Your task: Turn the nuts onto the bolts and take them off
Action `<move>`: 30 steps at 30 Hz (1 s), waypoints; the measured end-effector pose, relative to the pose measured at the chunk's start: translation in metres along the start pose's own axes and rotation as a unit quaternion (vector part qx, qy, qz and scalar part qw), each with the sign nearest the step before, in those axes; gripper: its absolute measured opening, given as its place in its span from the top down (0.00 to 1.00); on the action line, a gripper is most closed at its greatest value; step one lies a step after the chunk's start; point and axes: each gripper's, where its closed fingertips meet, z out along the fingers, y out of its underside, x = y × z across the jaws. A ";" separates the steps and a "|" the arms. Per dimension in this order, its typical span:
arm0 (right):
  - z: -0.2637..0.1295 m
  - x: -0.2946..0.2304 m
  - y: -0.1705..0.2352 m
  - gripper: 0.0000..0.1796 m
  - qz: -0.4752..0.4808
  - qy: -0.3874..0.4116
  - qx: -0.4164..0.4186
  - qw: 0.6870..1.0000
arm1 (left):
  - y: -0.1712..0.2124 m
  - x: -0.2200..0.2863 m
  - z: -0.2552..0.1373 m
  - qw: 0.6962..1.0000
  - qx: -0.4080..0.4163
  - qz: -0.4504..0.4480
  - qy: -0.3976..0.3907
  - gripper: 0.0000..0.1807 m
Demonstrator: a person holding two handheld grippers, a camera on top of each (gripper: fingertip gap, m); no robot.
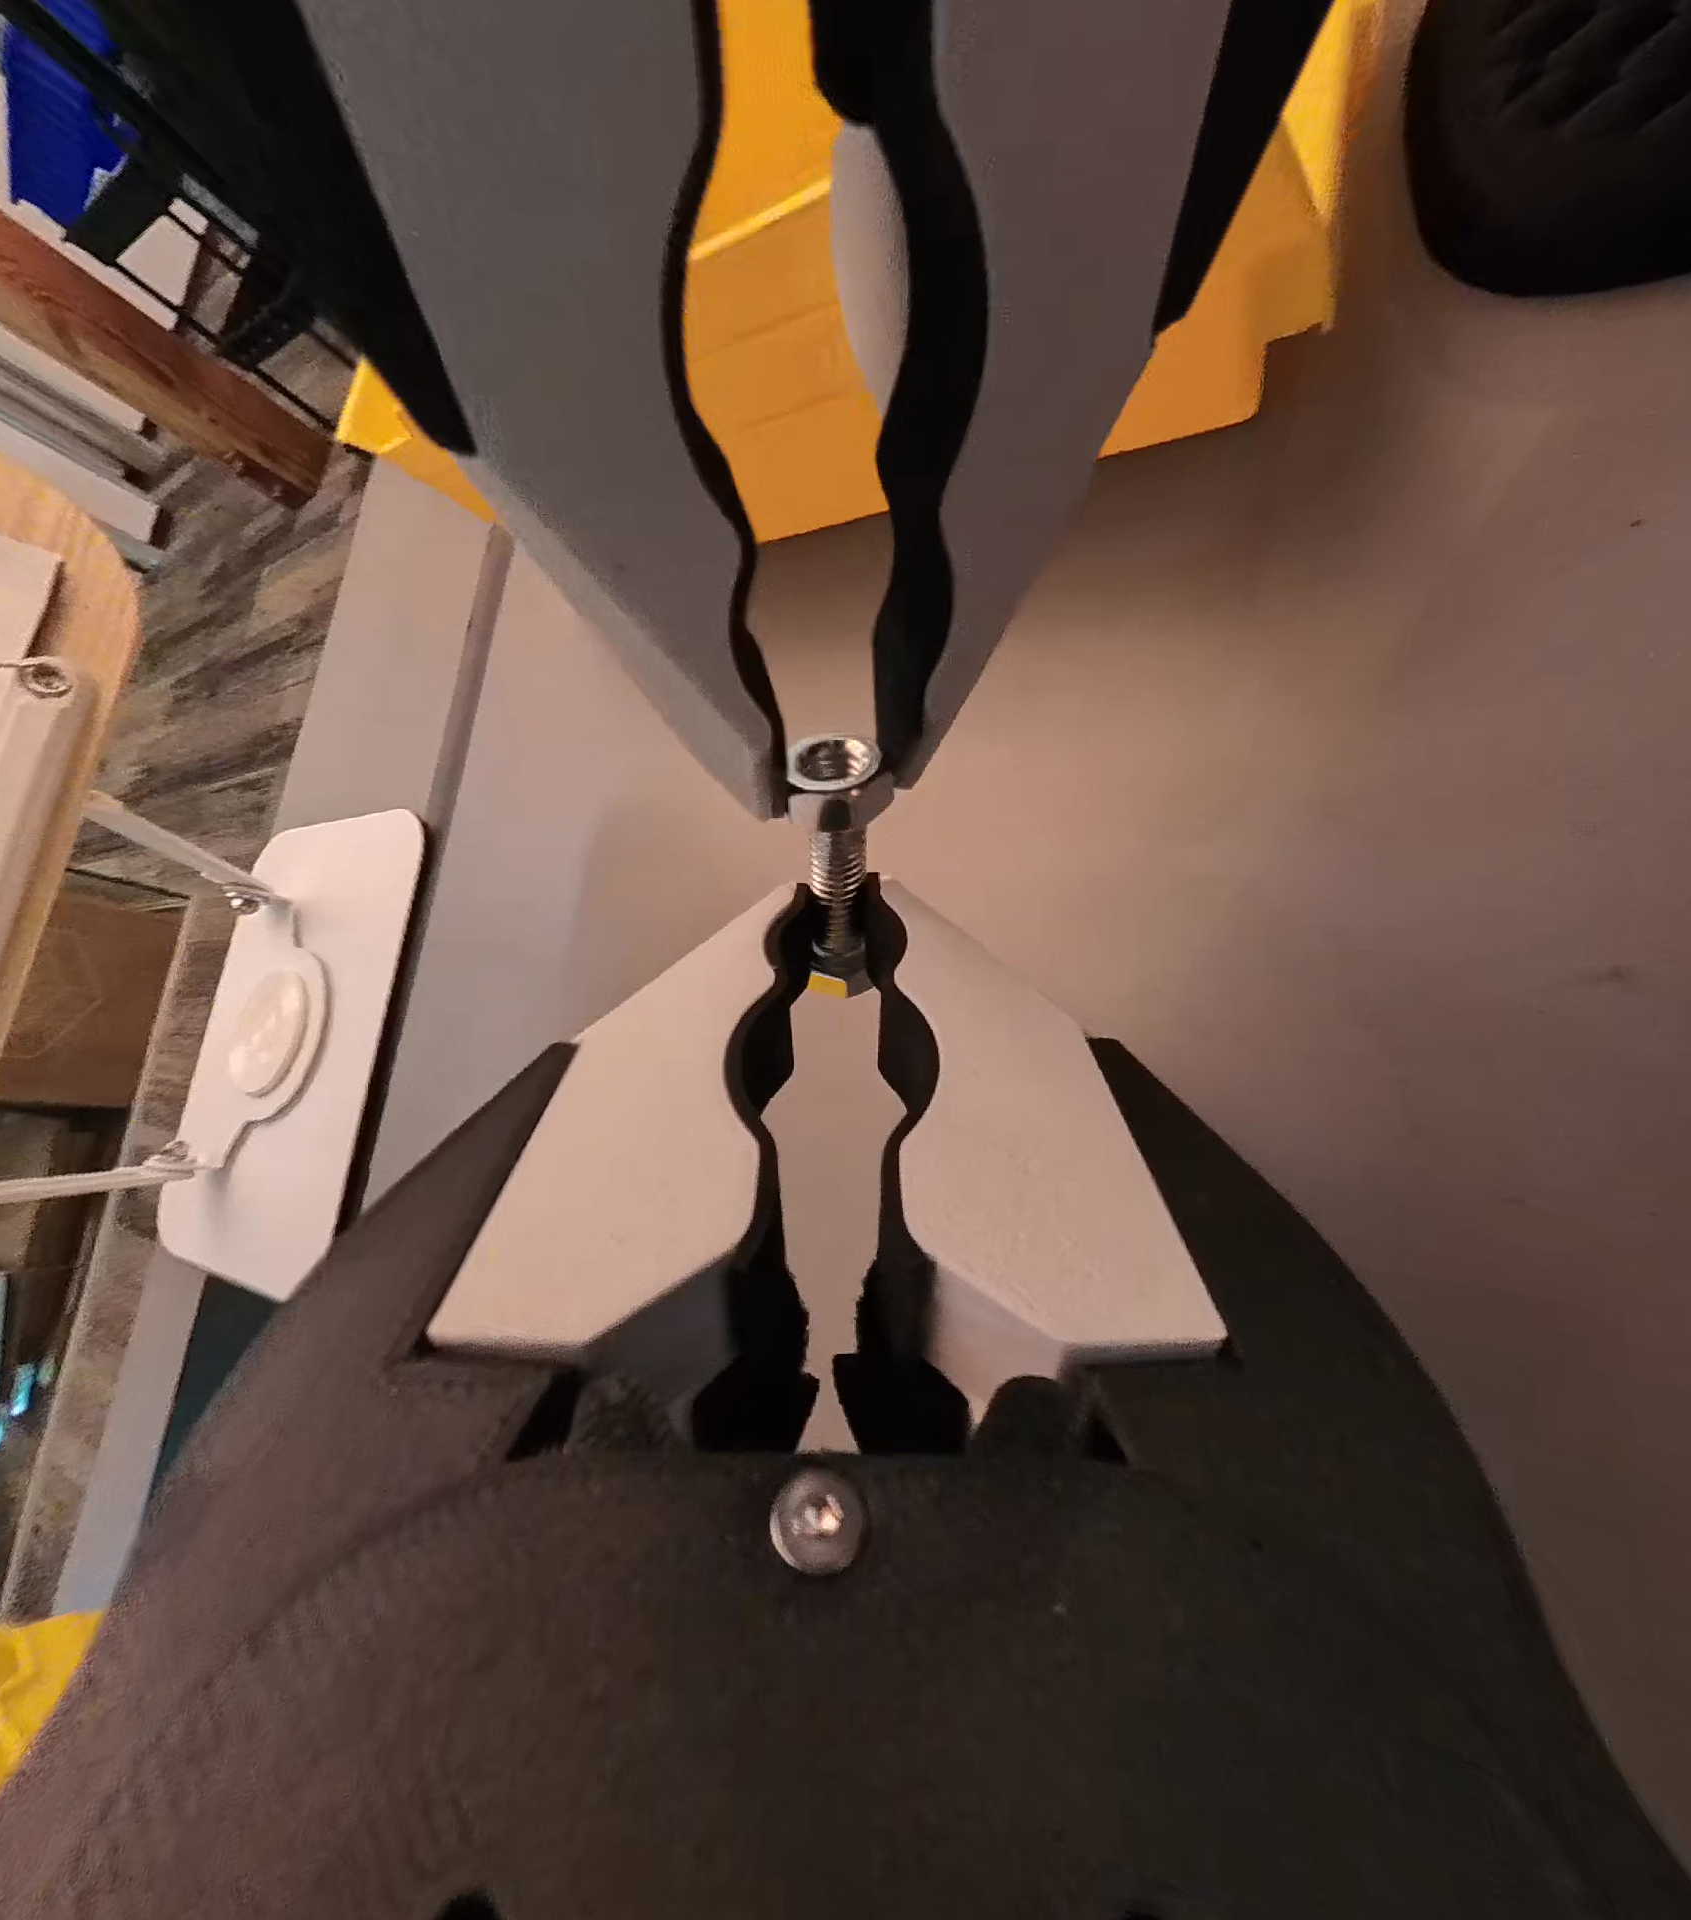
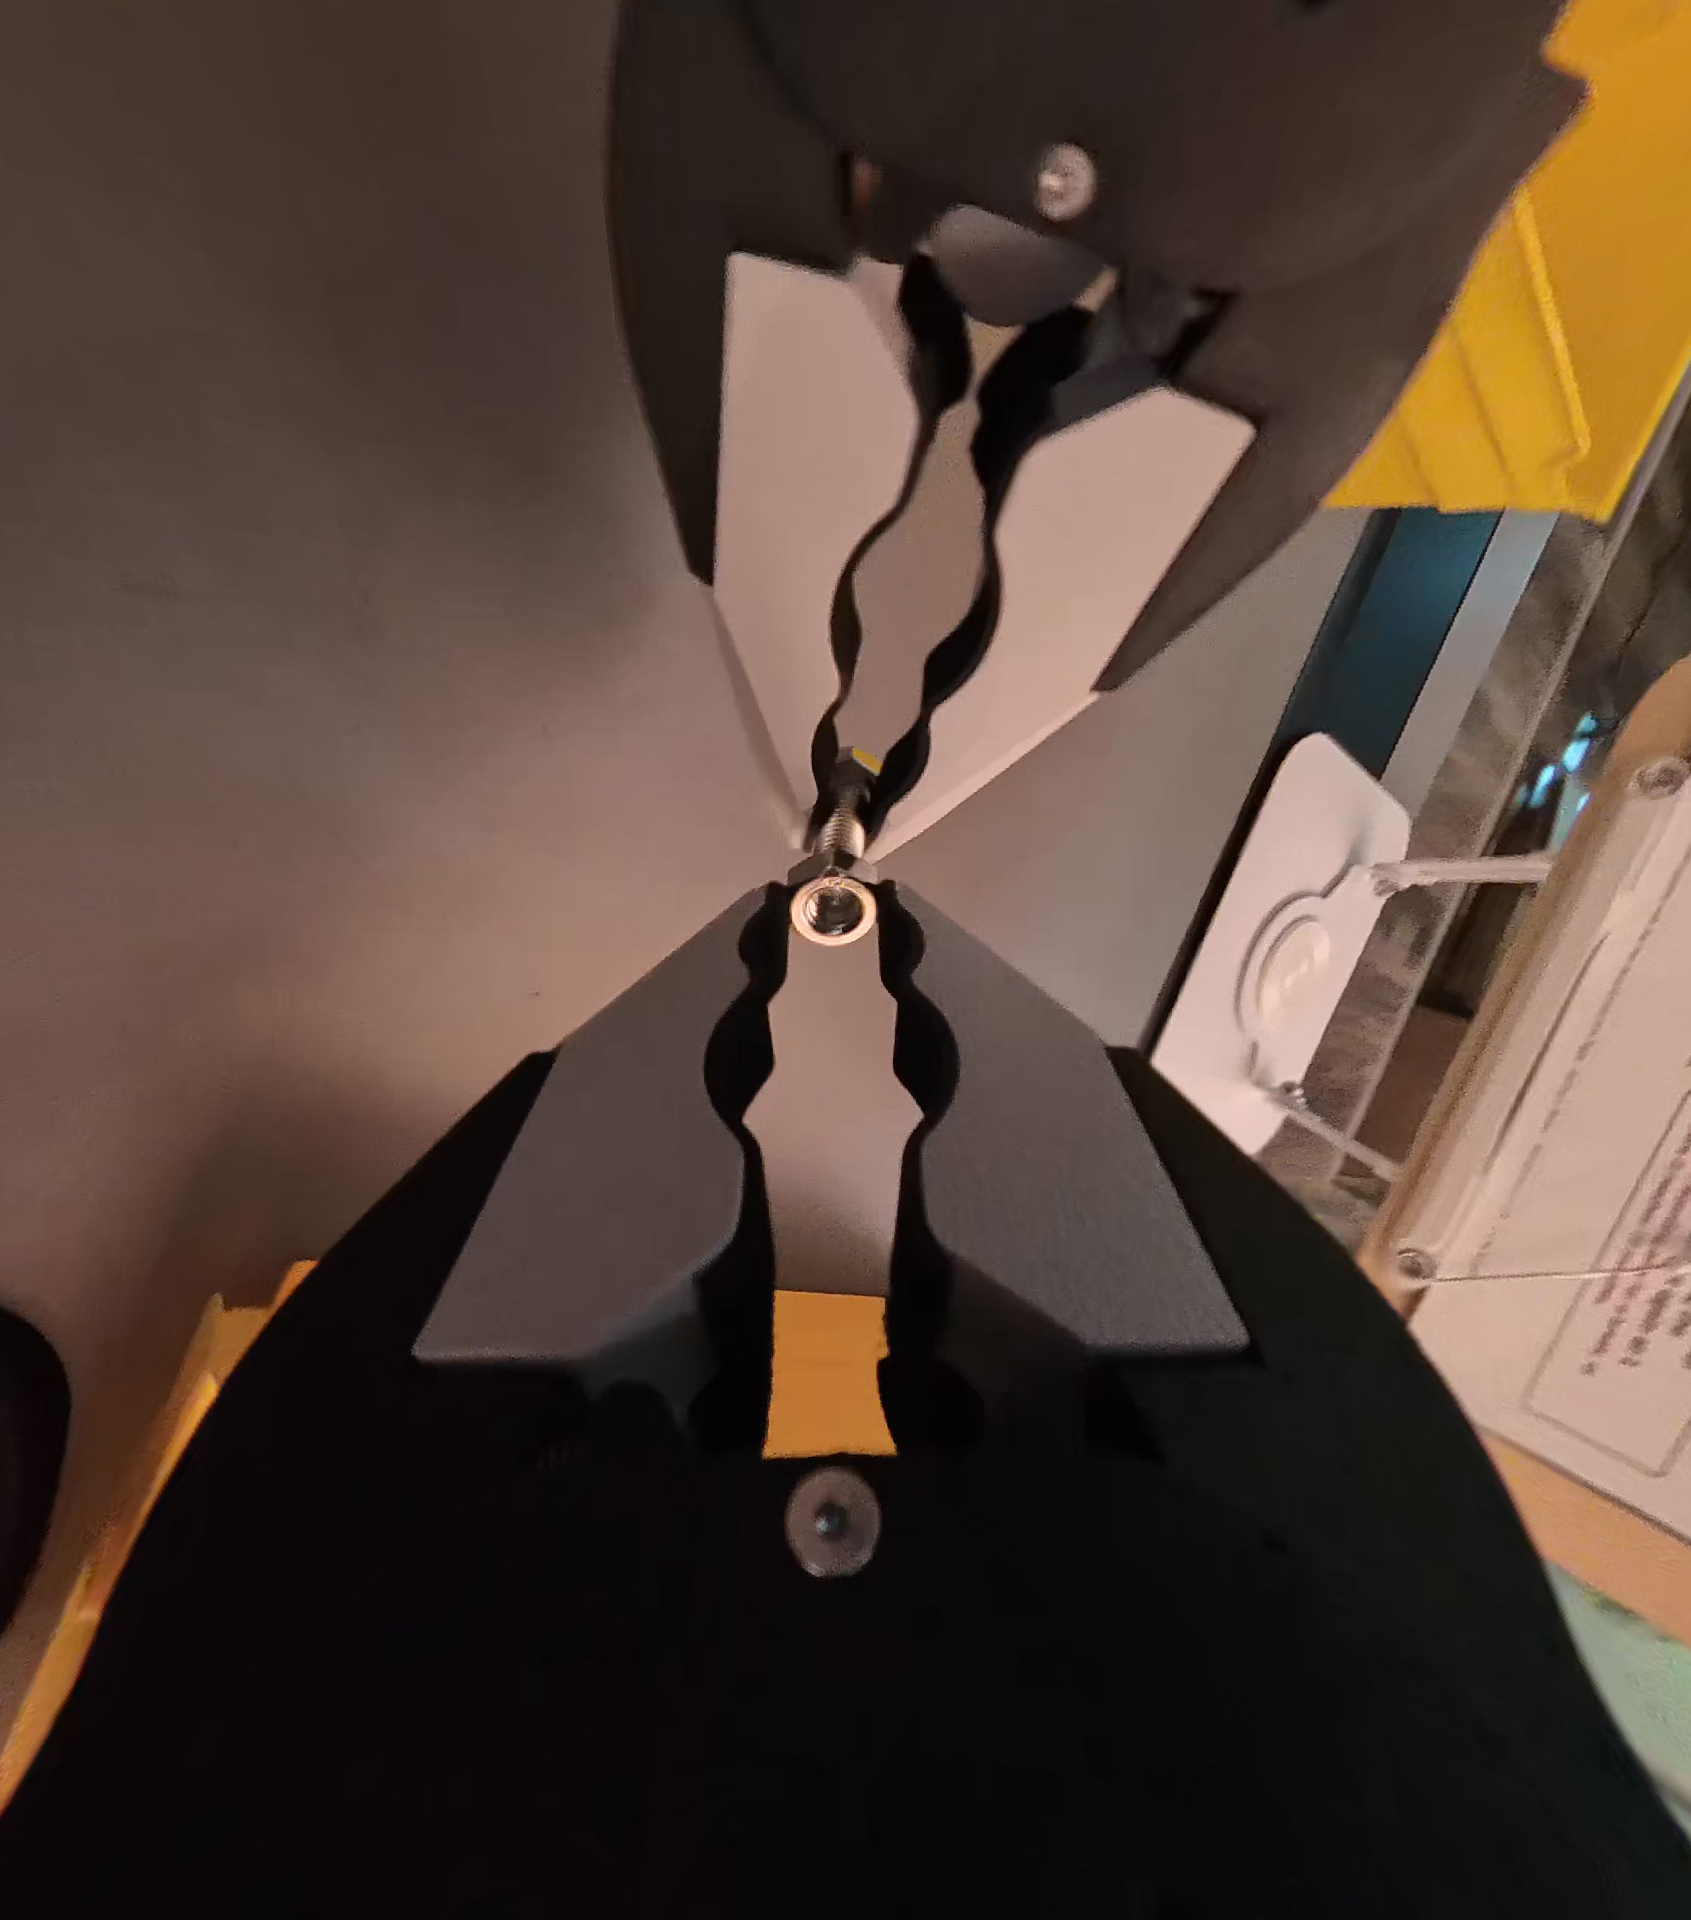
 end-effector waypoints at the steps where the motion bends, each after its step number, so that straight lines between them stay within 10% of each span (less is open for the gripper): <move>1: 0.001 0.002 0.001 0.91 0.021 -0.003 0.003 1.000 | 0.001 -0.003 0.000 1.000 -0.004 0.002 -0.010 0.96; 30: -0.014 0.058 -0.015 0.92 0.527 -0.170 0.218 0.804 | -0.002 -0.058 -0.028 0.987 0.023 -0.047 -0.151 0.96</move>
